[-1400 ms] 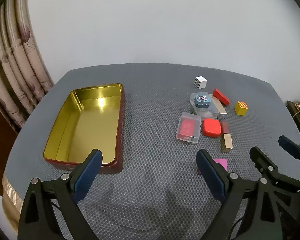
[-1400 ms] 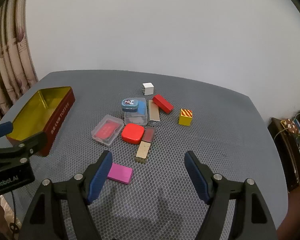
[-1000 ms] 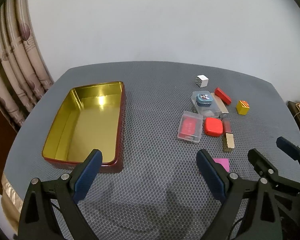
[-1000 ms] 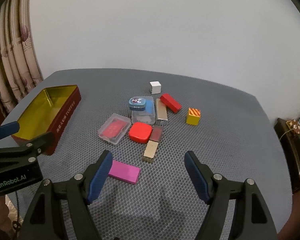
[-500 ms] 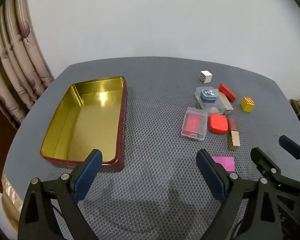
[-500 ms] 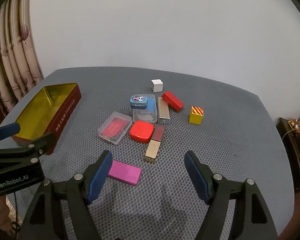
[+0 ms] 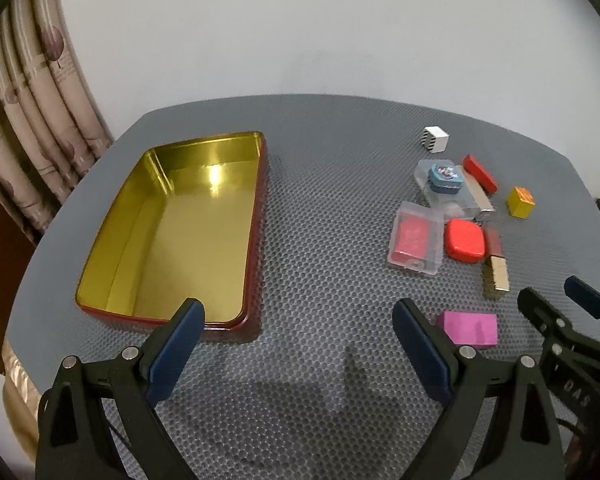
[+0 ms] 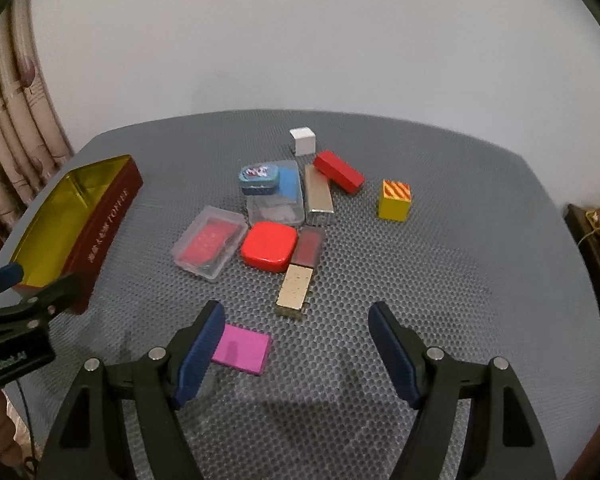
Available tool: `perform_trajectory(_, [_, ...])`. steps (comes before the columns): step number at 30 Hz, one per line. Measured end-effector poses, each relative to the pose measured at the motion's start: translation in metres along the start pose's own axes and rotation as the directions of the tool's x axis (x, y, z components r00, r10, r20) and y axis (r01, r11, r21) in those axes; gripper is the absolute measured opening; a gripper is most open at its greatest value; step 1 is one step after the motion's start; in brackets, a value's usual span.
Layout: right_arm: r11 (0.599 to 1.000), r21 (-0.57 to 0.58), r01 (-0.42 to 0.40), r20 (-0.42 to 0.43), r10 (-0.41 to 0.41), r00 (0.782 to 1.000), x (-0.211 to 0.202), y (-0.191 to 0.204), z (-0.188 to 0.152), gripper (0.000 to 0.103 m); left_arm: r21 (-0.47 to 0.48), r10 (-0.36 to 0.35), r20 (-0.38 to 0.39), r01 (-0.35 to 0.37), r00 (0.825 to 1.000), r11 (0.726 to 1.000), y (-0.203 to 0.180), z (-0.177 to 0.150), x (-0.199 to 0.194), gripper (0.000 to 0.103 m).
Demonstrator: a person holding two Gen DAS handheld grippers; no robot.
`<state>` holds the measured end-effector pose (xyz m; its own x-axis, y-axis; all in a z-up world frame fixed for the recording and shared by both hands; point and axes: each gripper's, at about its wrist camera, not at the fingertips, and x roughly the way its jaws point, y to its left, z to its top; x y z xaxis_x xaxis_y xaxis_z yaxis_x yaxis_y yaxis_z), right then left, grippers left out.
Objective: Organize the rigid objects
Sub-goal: 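Reach the right tool toward the gold-and-pink bar and grasp it, then grasp the clear box with red card with the left tool while right holds bar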
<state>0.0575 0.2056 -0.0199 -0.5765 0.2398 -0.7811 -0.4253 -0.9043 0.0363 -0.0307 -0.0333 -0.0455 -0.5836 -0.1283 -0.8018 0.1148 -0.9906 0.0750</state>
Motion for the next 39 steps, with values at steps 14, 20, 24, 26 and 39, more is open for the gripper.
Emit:
perform_trajectory(14, [0.996, -0.053, 0.072, -0.059, -0.075, 0.995, 0.064, -0.002, 0.013, 0.062, 0.040, 0.032, -0.045, -0.030, 0.998, 0.999, -0.013, 0.005, 0.032, 0.094])
perform_trajectory(20, [0.997, -0.052, 0.063, -0.071, -0.066, 0.995, 0.083, -0.006, 0.019, 0.056, 0.069, 0.026, -0.063, -0.022, 0.998, 0.997, -0.028, 0.011, 0.045, 0.094])
perform_trajectory(24, [0.995, -0.070, 0.068, -0.073, -0.074, 0.995, 0.094, -0.007, 0.021, 0.028, 0.095, 0.011, -0.075, -0.004, 0.997, 0.995, -0.039, 0.016, 0.054, 0.093])
perform_trajectory(26, [0.995, -0.072, 0.065, -0.060, -0.070, 0.996, 0.096, -0.011, 0.023, 0.024, 0.096, -0.008, -0.089, 0.016, 0.996, 0.995, -0.043, 0.020, 0.059, 0.093])
perform_trajectory(39, [0.988, -0.071, 0.138, 0.002, -0.139, 0.990, 0.109, -0.053, 0.033, 0.021, 0.193, -0.111, -0.096, 0.127, 0.989, 0.973, -0.075, 0.037, 0.078, 0.094])
